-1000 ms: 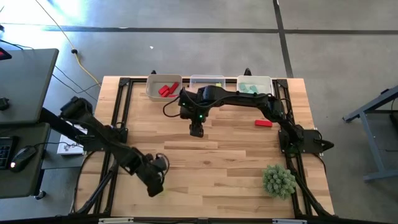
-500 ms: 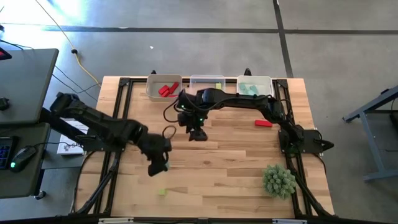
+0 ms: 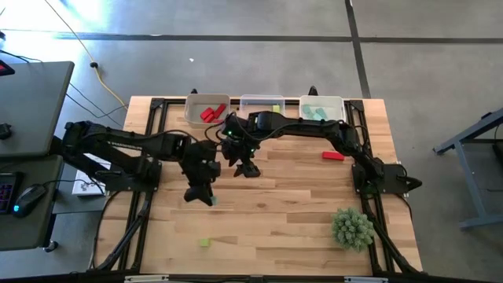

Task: Sort & place blocks by color
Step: Put the blue block into the white bin

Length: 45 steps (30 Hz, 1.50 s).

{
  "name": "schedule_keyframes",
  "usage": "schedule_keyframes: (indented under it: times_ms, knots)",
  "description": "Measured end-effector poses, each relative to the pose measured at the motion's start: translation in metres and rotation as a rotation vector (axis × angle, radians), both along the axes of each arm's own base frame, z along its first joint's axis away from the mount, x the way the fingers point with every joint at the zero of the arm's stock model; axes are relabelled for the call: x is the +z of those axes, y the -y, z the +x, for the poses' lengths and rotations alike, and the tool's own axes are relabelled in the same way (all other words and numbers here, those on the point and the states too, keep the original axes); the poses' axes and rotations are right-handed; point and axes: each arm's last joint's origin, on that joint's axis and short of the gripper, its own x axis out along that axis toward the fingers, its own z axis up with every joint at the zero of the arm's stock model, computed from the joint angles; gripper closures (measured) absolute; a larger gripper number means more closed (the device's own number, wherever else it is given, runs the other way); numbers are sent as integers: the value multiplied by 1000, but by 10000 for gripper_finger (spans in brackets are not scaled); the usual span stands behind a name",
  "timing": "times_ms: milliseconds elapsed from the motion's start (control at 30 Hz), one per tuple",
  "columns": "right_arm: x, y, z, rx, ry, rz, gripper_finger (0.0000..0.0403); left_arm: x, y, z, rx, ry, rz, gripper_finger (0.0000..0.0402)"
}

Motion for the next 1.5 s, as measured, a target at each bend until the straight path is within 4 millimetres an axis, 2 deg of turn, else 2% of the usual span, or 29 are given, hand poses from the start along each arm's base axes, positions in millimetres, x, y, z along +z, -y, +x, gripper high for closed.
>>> schedule_keyframes:
  times_ms: [233, 567, 967, 1133, 1500]
  knots:
    - [3, -3, -2, -32, -24, 15, 194, 3, -21, -2, -33, 73, -70, 291]
    - [33, 3, -18, -159, -6, -47, 194, 6, -46, -8, -30, 154, -124, 291]
    - [74, 17, -41, -314, 68, -112, 194, 7, -66, -14, -31, 231, -151, 292]
    - [88, 14, -45, -297, 143, -118, 194, 8, -75, -18, -21, 261, -162, 292]
    - [98, -7, -34, -169, 323, -147, 194, 17, -99, -24, 0, 381, -258, 291]
